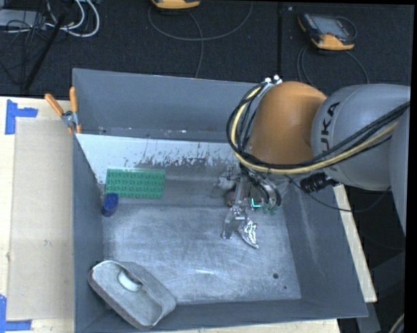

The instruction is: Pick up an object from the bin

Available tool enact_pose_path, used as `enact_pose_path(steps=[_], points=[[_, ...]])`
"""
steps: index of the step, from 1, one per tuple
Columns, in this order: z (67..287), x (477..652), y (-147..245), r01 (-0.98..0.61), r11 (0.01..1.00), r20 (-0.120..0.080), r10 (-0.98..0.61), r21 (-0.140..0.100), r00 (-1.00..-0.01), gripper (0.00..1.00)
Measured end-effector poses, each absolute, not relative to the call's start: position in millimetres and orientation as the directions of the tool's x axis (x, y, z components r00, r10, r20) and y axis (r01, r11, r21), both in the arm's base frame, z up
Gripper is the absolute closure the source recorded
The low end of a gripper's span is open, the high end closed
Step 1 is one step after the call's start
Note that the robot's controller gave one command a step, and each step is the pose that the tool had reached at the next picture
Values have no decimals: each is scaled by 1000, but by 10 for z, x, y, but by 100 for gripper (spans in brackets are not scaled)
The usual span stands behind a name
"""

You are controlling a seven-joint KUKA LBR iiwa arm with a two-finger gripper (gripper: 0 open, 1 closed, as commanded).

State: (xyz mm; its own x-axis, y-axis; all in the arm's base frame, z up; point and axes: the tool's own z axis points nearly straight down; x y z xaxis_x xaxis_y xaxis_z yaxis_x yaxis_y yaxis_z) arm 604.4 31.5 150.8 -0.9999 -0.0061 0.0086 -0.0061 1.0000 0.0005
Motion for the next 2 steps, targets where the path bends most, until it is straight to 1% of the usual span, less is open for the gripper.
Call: enact_pose_path(steps=[1,2], points=[[847,5994,-245,47,999,5,47,-1,-999,0],[730,6030,-821,-36,999,3,-36,10,-999,0]])
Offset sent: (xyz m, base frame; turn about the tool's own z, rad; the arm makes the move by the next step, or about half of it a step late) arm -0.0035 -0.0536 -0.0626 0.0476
